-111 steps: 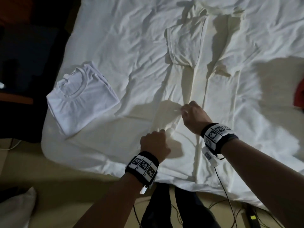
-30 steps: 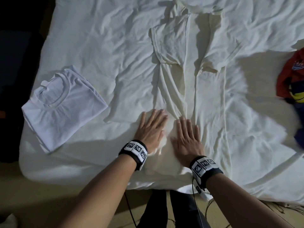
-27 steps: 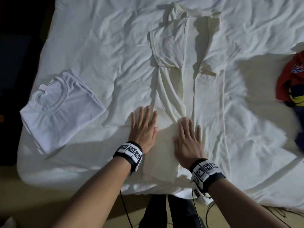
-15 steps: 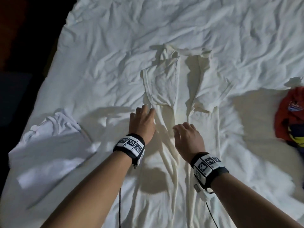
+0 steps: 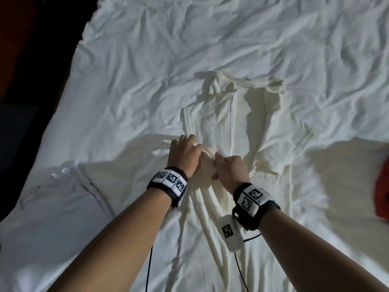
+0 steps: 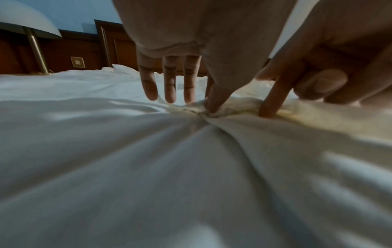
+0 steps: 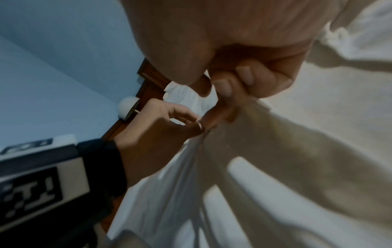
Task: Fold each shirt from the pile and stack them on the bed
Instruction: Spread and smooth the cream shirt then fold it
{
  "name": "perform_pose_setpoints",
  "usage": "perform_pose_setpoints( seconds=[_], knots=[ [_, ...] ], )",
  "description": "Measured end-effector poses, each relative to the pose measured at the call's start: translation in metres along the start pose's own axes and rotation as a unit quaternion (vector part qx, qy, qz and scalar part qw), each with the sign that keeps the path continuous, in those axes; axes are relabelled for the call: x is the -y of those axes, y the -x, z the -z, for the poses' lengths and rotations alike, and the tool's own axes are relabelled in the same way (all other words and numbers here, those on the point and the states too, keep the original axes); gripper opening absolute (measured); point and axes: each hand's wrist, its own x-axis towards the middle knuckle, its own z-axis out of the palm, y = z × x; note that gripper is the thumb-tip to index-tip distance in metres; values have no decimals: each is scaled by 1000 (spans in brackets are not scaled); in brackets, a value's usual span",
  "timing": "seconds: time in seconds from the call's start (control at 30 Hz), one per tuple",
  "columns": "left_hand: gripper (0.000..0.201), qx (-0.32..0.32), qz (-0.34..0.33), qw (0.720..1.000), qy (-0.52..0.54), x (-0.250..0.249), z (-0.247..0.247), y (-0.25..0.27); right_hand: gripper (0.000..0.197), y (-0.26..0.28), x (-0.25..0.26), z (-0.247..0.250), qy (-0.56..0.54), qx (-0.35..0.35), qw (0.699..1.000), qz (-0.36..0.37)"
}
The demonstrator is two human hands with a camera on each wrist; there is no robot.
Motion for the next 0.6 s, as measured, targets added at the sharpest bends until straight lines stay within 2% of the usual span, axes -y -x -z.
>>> perform_pose_setpoints(
  seconds=[0.1, 0.17, 0.23, 0.33, 0.4, 0.5, 0.6],
  knots=[
    [9, -65, -16, 996, 59, -3, 1, 1, 64, -4, 6, 3, -78, 9, 996, -46],
    [5, -101, -35, 991, 86, -7, 5, 5, 60, -4, 11, 4, -170, 13, 980, -102],
    [17, -92, -59, 989, 105, -12, 10, 12, 50, -3, 15, 8, -258, 1, 955, -146],
    [22, -68, -65, 986, 138, -15, 14, 16, 30, -3, 13, 17, -318, -3, 936, -152],
    [38, -51, 10, 985, 164, -10, 13, 4, 32, -3, 5, 24, -307, -7, 943, -127],
    [49, 6, 175, 964, 201, 5, 5, -27, 41, -1, -7, 32, -268, -21, 959, -86],
    [55, 41, 233, 943, 232, 13, 0, -53, 47, -1, -17, 36, -254, -35, 964, -72]
  ],
)
